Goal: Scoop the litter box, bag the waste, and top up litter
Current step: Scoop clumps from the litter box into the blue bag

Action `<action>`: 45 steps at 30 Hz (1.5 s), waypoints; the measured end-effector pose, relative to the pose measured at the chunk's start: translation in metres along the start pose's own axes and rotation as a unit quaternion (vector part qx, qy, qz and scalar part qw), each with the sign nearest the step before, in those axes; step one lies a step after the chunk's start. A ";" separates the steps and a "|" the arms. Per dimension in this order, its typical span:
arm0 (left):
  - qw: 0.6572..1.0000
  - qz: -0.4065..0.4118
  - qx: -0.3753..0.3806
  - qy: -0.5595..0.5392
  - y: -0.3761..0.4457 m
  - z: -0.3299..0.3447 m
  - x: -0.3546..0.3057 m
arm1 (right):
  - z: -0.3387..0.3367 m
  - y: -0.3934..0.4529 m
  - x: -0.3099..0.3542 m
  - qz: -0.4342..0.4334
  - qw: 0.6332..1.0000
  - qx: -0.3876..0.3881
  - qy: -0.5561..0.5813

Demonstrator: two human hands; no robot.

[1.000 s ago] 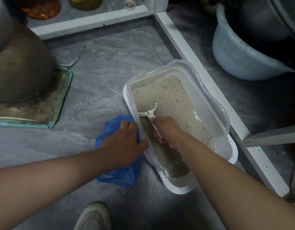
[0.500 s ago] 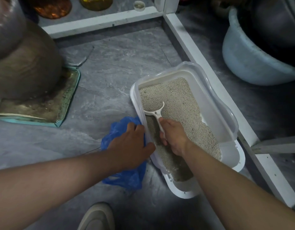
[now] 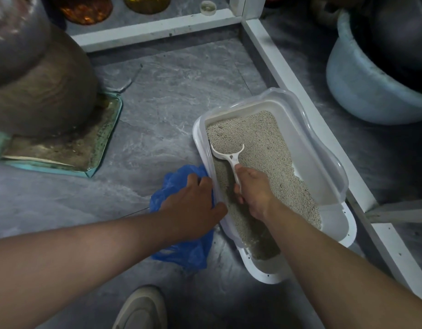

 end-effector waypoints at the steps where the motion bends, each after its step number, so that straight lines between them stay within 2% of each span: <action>1: 1.000 -0.001 0.000 0.000 0.000 0.000 0.001 | 0.001 0.000 0.001 -0.016 1.000 0.004 -0.024; 5: 1.000 0.001 -0.004 -0.001 0.000 -0.001 0.000 | 0.002 0.000 0.005 -0.057 0.994 0.022 -0.090; 10: 1.000 0.005 -0.001 -0.004 0.001 0.000 -0.002 | -0.010 0.004 0.008 -0.051 0.997 -0.005 -0.056; 17: 1.000 0.007 0.000 -0.009 0.000 0.001 -0.001 | 0.004 -0.003 0.004 -0.063 0.992 0.038 -0.101; 23: 1.000 0.007 0.000 -0.006 0.000 0.000 -0.001 | -0.004 -0.001 0.010 -0.062 0.995 0.022 -0.073; 29: 1.000 0.003 -0.003 -0.001 -0.001 0.000 0.000 | -0.005 0.005 0.005 -0.084 0.988 0.025 -0.127; 35: 1.000 0.002 -0.005 -0.005 -0.002 -0.001 0.001 | -0.011 0.008 0.014 -0.146 0.962 0.009 -0.230; 42: 1.000 -0.005 -0.005 -0.006 -0.002 -0.002 0.001 | -0.020 0.001 0.023 -0.230 0.899 -0.013 -0.372; 45: 1.000 -0.004 -0.008 -0.012 -0.003 -0.002 -0.002 | -0.012 -0.002 0.021 -0.240 0.887 -0.011 -0.393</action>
Point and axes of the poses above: each hand's wrist, its own y-axis towards the middle knuckle, its own z-axis out of the palm, x = y × z, the point moved 10 cm from there along y, towards the middle knuckle, and after that the axes turned 5 degrees about -x, right-handed, at the moved point
